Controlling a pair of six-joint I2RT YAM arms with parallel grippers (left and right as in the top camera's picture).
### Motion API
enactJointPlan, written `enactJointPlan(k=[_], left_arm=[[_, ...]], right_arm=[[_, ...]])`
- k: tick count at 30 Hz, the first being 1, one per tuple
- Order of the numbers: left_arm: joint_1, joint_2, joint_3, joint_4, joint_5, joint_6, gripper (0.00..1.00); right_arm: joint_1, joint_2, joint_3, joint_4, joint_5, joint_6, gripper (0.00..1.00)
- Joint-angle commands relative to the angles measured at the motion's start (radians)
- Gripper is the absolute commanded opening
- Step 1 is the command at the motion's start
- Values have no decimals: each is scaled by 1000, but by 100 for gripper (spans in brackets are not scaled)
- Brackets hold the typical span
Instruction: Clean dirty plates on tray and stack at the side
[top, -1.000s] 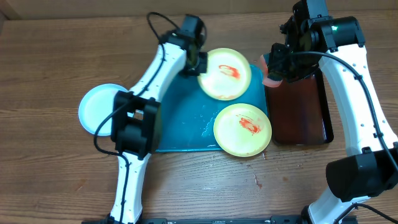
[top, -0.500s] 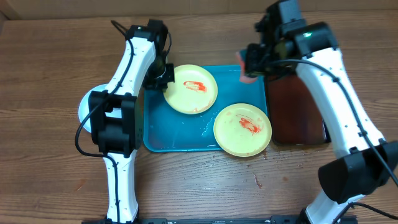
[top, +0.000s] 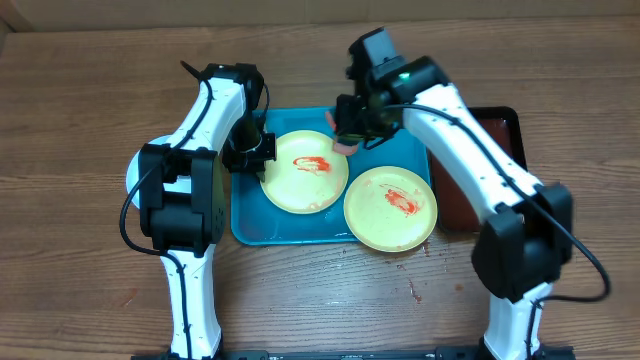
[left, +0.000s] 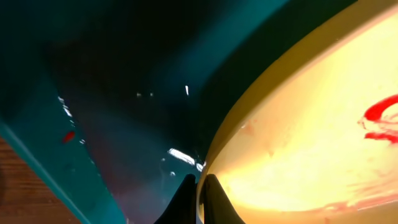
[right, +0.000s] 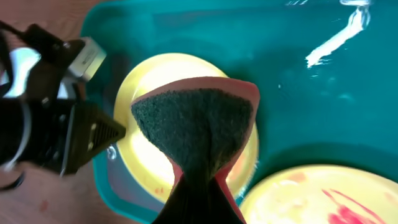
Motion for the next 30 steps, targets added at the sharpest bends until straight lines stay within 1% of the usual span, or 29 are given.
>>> enactJointPlan(k=[1,5,14,22,25,30], left_arm=[[-8,1,-34,-3,13,42,4],[-6,0,-34,17,15,42,4],[-6,0,-34,43,18,78,4],[-6,0,-34,64,34,78,4],[-6,0,-34,62,42,79,4],[-6,0,-34,62,42,82,4]], right_arm=[[24,53,-2,21,53,62,4],[30,108,-2,39,83,63,4],[40,229,-2,43,86,62,4],[88,243,-2,72,107,64,4],[96,259,-2,76,144,89,4],[95,289,-2,72,145,89,4]])
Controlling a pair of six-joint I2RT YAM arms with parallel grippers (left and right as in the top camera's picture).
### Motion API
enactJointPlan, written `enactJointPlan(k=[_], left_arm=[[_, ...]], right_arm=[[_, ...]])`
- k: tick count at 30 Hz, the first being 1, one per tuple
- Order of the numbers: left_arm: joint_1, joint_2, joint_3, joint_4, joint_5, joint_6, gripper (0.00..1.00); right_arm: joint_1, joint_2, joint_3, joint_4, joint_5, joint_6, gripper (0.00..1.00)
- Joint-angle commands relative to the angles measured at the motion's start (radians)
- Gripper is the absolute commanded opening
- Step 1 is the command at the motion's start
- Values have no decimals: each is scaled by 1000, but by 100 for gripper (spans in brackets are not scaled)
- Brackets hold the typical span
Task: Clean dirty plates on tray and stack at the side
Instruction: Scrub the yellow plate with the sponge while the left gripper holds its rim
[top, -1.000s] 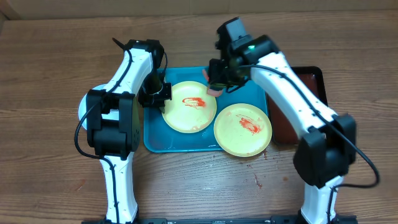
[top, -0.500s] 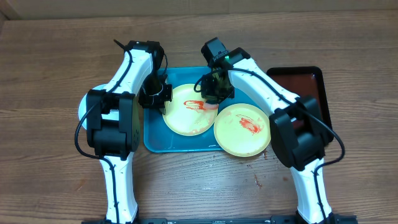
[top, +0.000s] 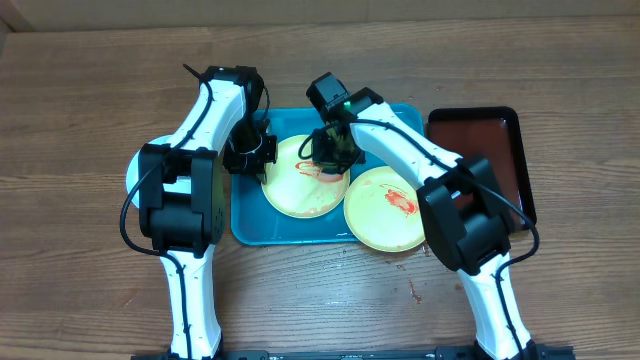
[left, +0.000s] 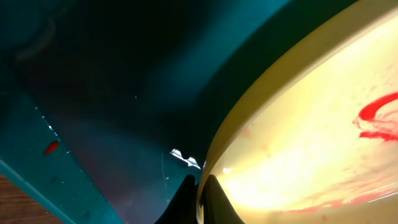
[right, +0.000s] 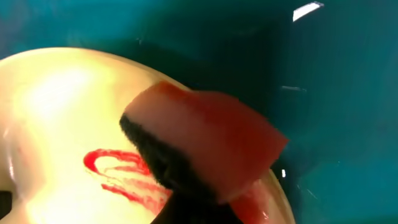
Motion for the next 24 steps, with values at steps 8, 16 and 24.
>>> enactJointPlan(k=[8,16,24], left_arm=[[-7,3,-18,38,45,24,4],[-7,3,-18,57,78,27,4],[2,3,-18,67,77,27,4]], right_arm=[[18,72,-1,52,-133,-93,4],[68,74,-1,151,-278,-129,4],[59,74,0,-9,-238,-124,4]])
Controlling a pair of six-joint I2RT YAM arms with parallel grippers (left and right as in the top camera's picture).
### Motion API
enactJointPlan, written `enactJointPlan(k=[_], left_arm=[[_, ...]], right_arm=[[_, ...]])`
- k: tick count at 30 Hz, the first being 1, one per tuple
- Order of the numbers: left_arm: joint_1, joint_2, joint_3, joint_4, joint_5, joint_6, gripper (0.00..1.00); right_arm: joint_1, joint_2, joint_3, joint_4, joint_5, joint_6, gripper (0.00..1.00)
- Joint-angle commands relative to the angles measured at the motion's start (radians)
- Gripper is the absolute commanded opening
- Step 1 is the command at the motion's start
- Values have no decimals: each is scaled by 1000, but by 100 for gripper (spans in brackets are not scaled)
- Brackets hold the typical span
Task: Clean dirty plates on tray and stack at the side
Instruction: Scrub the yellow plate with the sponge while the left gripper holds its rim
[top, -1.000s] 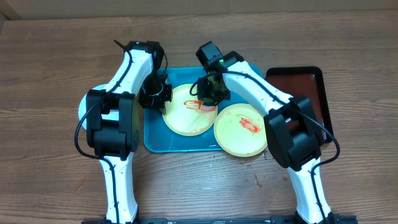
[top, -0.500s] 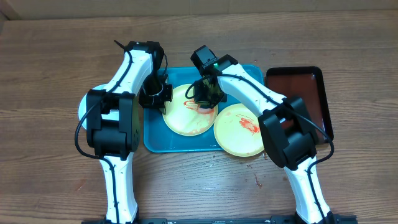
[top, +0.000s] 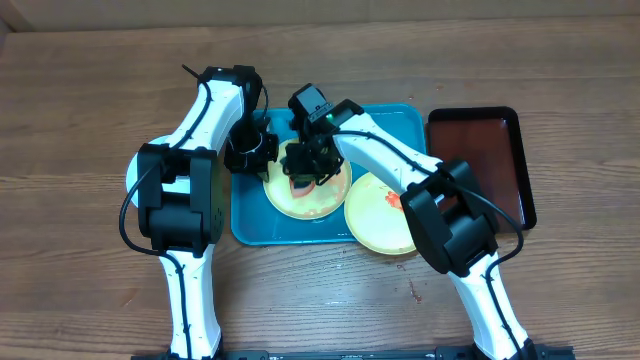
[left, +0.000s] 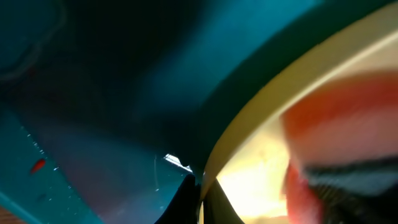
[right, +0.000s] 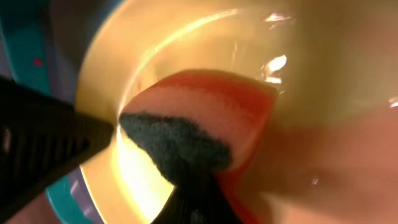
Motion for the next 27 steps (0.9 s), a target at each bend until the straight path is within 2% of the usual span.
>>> enactJointPlan(k=[1,5,11,21,27], left_arm=[[-2,3,-13,35,34,18,4],[14,3,-13,39,34,18,4],[36,3,-13,47,34,15,4],[90,3,-13,76,42,-40,4],[137,3,-13,63,40,-33,4]], right_arm=[[-13,39,-8,-84,36,-7,4],[-48,39,-7,-183,198,-2,4],[-73,38,5,-216,343,23,4],[-64,38,36,-87,332,22,4],[-67,38,40,-27,354,23,4]])
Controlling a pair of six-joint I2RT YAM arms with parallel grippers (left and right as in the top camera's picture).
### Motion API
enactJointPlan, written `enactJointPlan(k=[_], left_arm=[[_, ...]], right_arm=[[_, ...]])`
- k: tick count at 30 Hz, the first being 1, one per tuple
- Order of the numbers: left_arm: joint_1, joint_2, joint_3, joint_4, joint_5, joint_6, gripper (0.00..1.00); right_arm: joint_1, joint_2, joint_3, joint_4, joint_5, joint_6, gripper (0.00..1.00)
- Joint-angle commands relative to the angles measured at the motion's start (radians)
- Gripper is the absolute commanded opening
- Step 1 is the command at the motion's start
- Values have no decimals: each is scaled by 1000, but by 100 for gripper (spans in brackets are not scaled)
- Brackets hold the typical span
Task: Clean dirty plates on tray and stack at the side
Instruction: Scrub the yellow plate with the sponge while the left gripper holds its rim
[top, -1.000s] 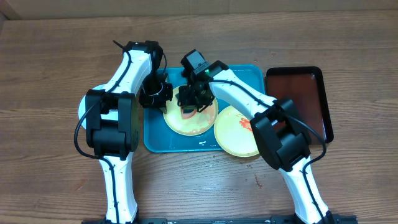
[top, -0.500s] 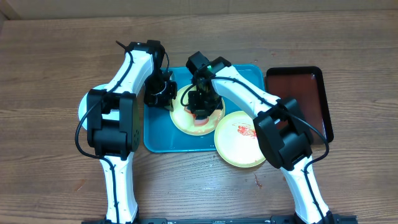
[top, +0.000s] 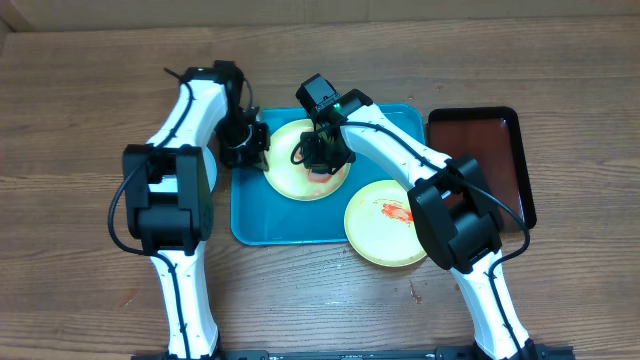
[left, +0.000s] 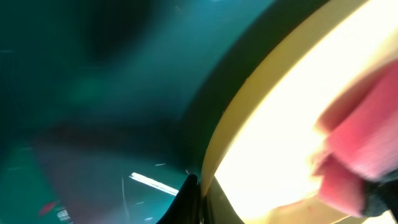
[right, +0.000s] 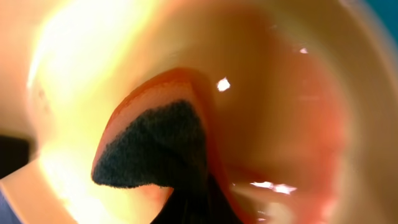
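Two yellow plates. One plate (top: 300, 165) lies in the blue tray (top: 265, 225), tilted, its left rim pinched by my left gripper (top: 255, 150), which is shut on the rim (left: 214, 162). My right gripper (top: 322, 160) is shut on a pink sponge with a dark scouring side (right: 152, 149), pressed onto that plate's face (right: 280, 112), which shows a smeared pink film. The second plate (top: 388, 222), with a red smear, overhangs the tray's front right corner.
A dark brown tray (top: 490, 160) lies at the right of the blue tray. A white round thing (top: 208, 170) shows under the left arm. Small red spots mark the wooden table (top: 415, 290) in front.
The plate held by my left gripper has shifted toward the tray's back with the left arm. The sponge now sits near the plate's middle-right. The second plate lies a little lower.
First my right gripper held the sponge above the tray's back while the left pinched the plate's rim, red squiggle intact. Then the sponge was at the plate's back edge, then on its left half. Now the squiggle is gone, leaving a pink smear.
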Motion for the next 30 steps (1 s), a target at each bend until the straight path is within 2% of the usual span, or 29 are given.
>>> enactJointPlan(k=[1,4,9,20,25,30], left_arm=[[55,3,-10,-14,-87,-3,5],[56,3,-10,-22,-87,17,4],[54,3,-10,-21,-86,16,4],[55,3,-10,-21,-86,16,4],[55,3,-10,-21,-86,16,4],[56,3,-10,-21,-86,16,4]], right_arm=[[-33,38,-6,6,141,5,4],[-50,38,-5,6,212,4,4],[-55,38,-5,22,214,-30,4],[28,39,-8,117,-111,-32,4],[39,39,-8,45,-153,-32,4],[14,39,-8,-27,-65,-31,4]])
